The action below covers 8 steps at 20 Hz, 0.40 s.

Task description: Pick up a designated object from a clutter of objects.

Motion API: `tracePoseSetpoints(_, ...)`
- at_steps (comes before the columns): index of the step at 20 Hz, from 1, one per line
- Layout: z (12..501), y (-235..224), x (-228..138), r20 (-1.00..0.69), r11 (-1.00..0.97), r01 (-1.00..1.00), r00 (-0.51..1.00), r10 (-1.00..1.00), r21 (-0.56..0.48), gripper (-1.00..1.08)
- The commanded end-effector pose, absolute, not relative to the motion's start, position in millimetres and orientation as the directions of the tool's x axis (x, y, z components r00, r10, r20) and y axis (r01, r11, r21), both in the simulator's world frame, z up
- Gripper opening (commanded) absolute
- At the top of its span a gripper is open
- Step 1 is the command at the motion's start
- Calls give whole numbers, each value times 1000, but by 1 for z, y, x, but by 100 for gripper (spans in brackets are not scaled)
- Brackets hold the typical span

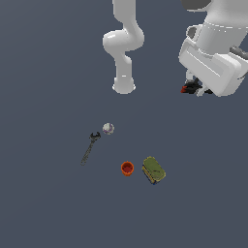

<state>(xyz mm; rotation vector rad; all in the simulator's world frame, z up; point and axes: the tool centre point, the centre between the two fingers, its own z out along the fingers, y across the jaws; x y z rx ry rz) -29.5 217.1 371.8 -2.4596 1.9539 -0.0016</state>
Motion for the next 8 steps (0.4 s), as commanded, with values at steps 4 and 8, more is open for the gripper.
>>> tracePoseSetpoints(4, 388, 226, -28, 0, -226, -974, 226, -974, 0, -100)
tracePoseSetpoints(8, 391, 227, -27, 0, -226, -974, 226, -974, 0, -100)
